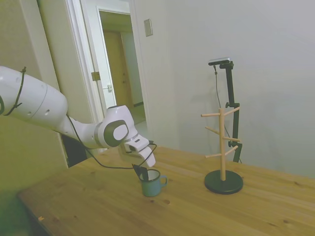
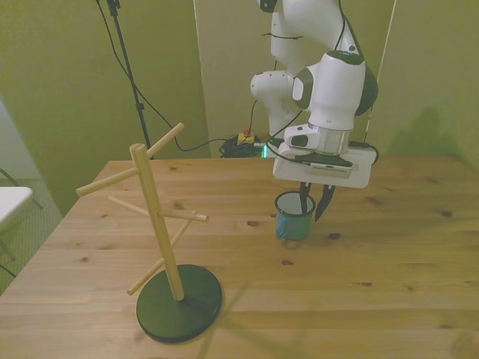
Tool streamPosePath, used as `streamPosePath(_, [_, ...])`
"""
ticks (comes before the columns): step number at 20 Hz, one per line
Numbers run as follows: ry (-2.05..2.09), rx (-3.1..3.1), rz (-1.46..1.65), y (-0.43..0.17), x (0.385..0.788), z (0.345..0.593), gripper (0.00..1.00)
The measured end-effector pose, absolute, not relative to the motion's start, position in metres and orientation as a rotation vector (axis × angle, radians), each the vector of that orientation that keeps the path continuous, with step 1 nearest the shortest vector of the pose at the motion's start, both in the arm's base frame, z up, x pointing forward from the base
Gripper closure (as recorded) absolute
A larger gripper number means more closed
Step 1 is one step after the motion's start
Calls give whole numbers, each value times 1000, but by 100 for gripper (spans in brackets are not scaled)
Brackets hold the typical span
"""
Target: Unload the mug
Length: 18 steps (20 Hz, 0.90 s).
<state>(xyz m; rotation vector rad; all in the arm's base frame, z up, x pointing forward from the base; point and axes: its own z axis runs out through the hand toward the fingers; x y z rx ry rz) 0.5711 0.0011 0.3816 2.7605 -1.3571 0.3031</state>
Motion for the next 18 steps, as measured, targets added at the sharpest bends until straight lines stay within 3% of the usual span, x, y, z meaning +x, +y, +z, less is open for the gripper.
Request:
streamPosePath(4, [-1335, 2768, 314, -13, 564, 416, 0])
streamPosePath(12, [-1274, 2885, 307, -58, 560, 511, 0])
streamPosePath(18, [-1213, 2971, 259, -56, 571, 550, 0])
